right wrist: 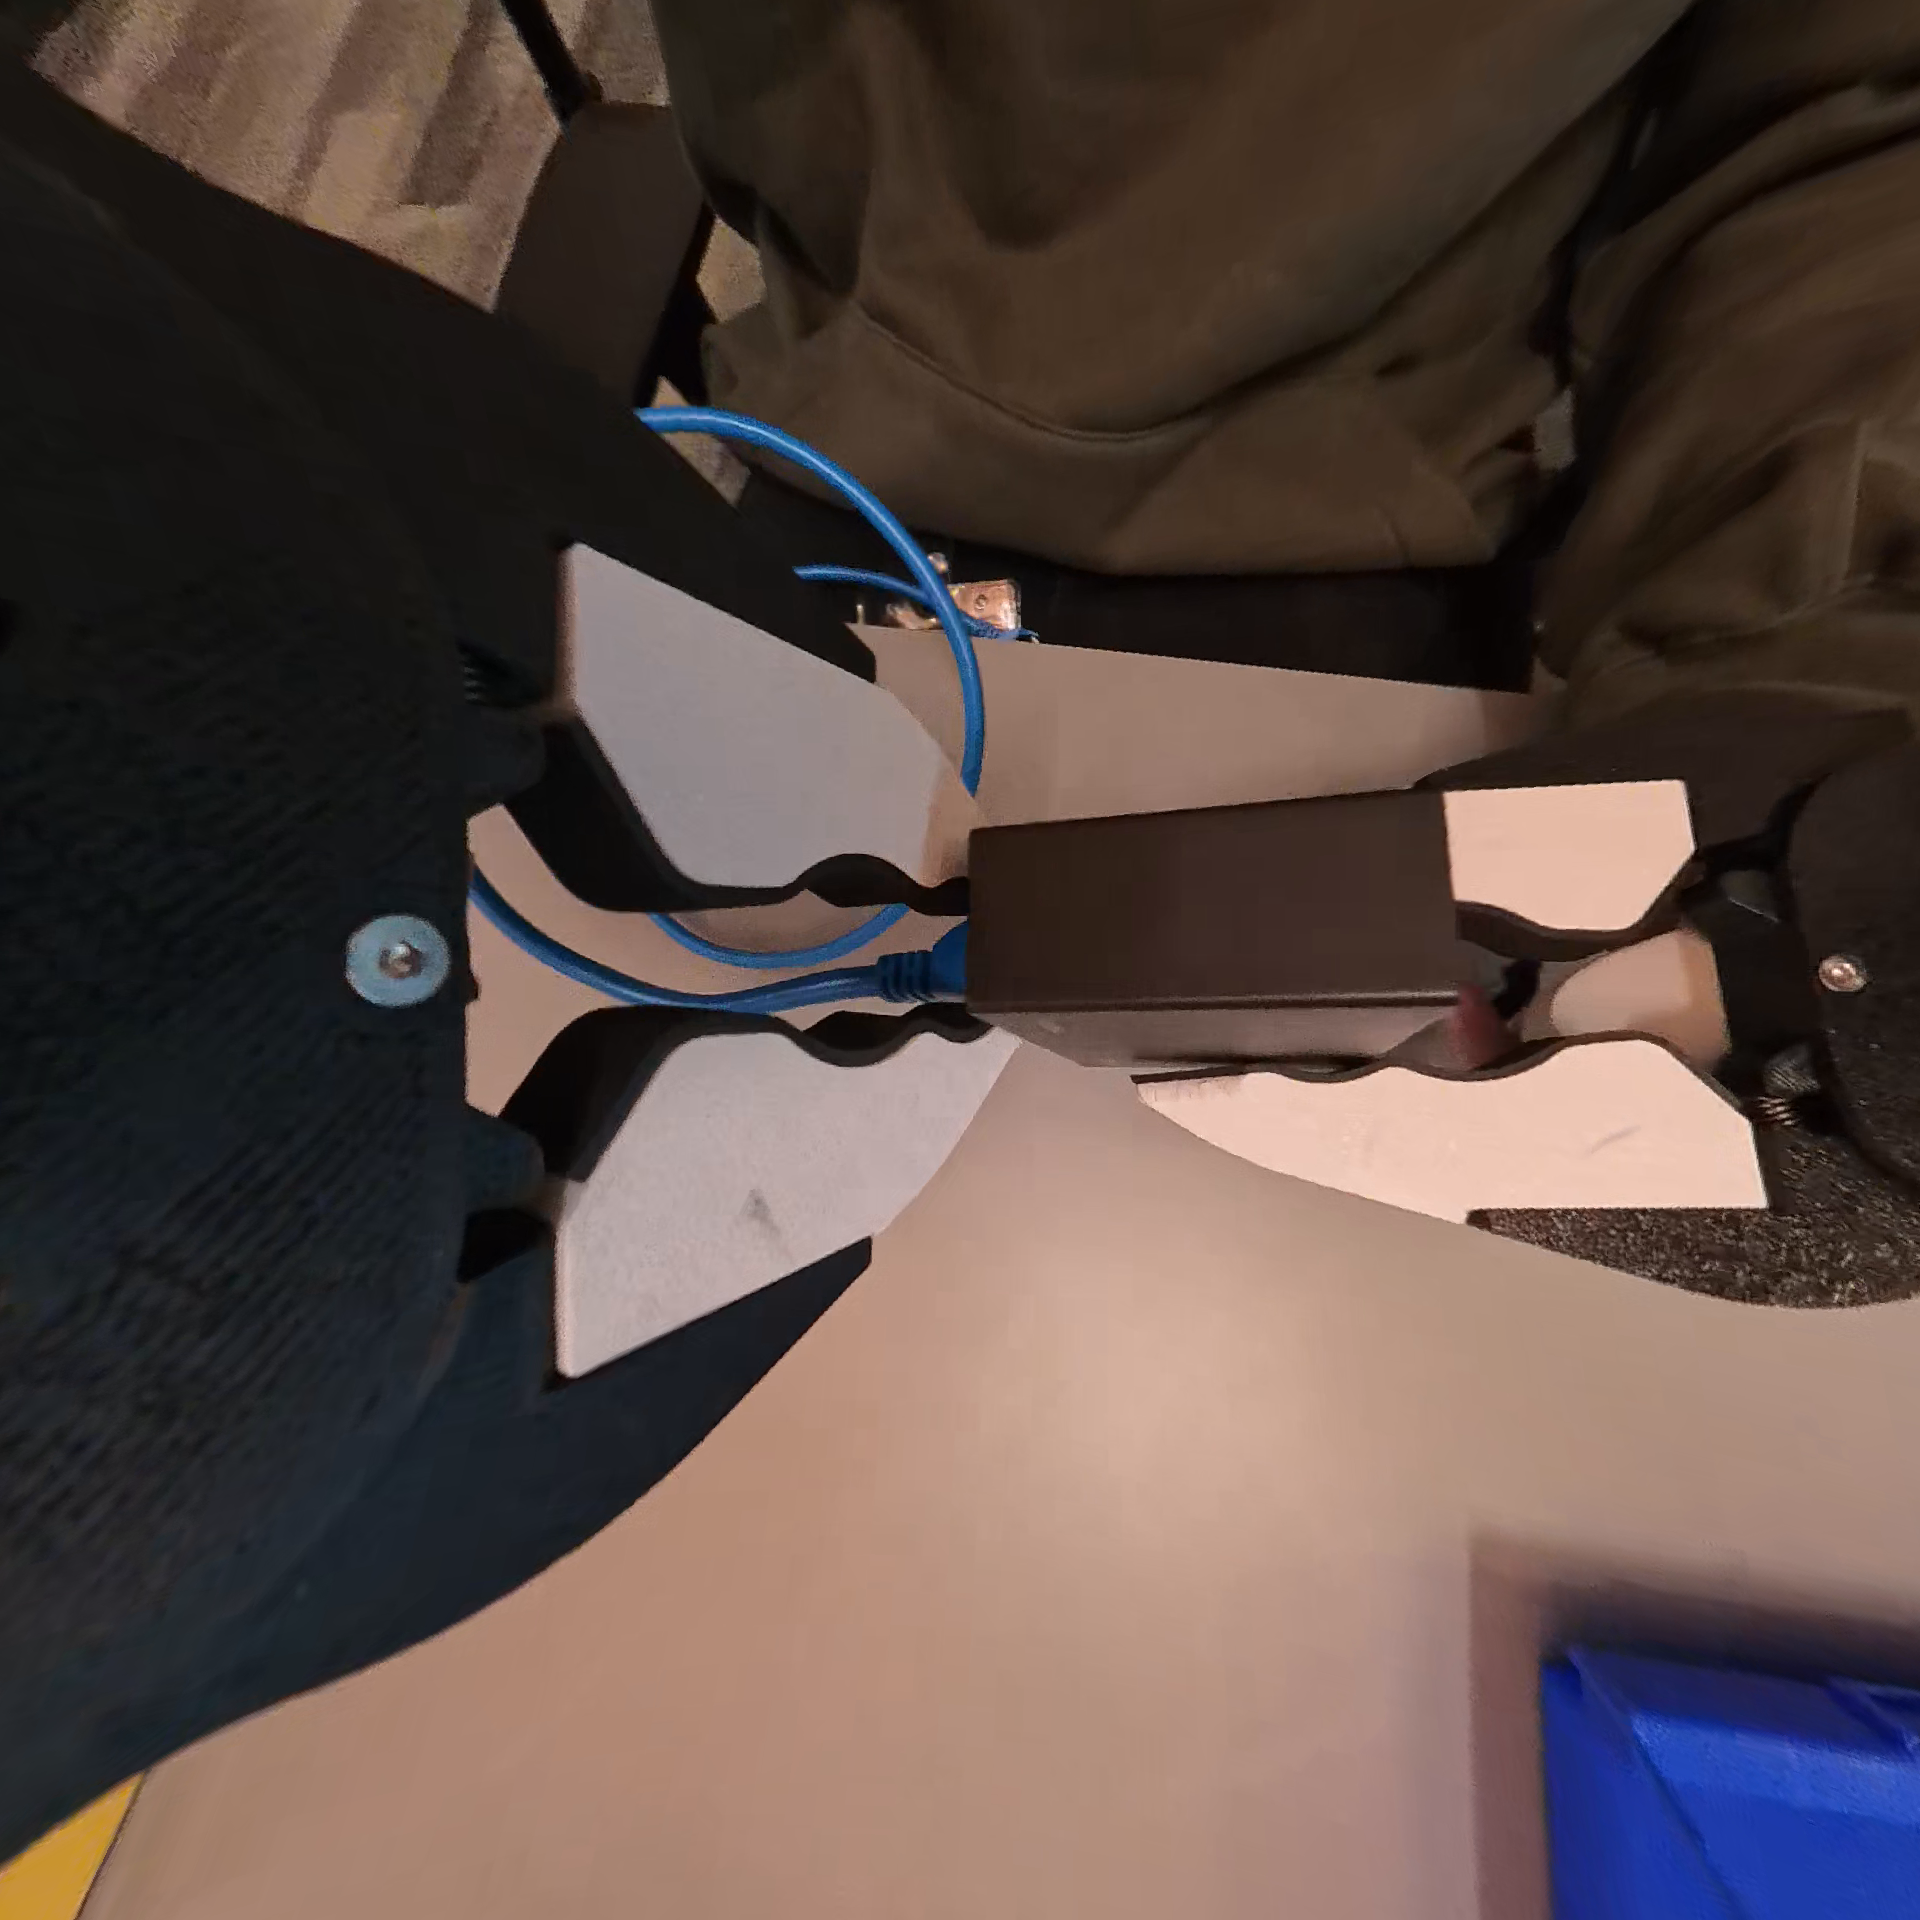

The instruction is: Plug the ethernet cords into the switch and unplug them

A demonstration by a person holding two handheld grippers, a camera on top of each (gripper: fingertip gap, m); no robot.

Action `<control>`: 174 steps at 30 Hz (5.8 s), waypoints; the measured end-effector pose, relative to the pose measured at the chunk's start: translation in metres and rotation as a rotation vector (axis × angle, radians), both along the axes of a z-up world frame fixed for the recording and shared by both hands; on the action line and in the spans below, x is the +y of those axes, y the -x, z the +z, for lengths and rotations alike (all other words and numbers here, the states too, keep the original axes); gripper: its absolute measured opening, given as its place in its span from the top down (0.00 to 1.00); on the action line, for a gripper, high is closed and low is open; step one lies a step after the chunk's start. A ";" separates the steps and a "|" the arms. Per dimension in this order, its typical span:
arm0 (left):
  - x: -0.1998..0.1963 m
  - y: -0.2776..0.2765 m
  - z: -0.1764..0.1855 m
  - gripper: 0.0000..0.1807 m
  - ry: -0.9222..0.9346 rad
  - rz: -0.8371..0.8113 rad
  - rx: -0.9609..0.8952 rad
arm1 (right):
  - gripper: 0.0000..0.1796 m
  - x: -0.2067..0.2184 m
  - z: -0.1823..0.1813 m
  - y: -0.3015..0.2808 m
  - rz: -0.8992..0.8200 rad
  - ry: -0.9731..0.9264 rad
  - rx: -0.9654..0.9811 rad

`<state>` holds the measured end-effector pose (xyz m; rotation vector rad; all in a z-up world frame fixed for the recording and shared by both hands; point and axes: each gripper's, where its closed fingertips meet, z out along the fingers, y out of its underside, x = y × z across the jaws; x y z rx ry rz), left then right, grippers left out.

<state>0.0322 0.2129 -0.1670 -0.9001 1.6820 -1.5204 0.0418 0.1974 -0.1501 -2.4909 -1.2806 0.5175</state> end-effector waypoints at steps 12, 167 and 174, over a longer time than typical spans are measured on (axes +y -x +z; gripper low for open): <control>0.020 0.001 0.072 0.85 0.071 0.271 -0.181 | 0.92 0.026 0.076 -0.001 0.144 -0.092 -0.241; 0.081 -0.005 -0.026 0.84 0.196 0.204 0.007 | 0.94 -0.063 0.351 -0.316 -0.670 -0.756 -0.882; 0.080 -0.004 -0.025 0.84 0.207 0.193 -0.001 | 0.94 -0.062 0.269 -0.354 -0.707 -0.595 -0.839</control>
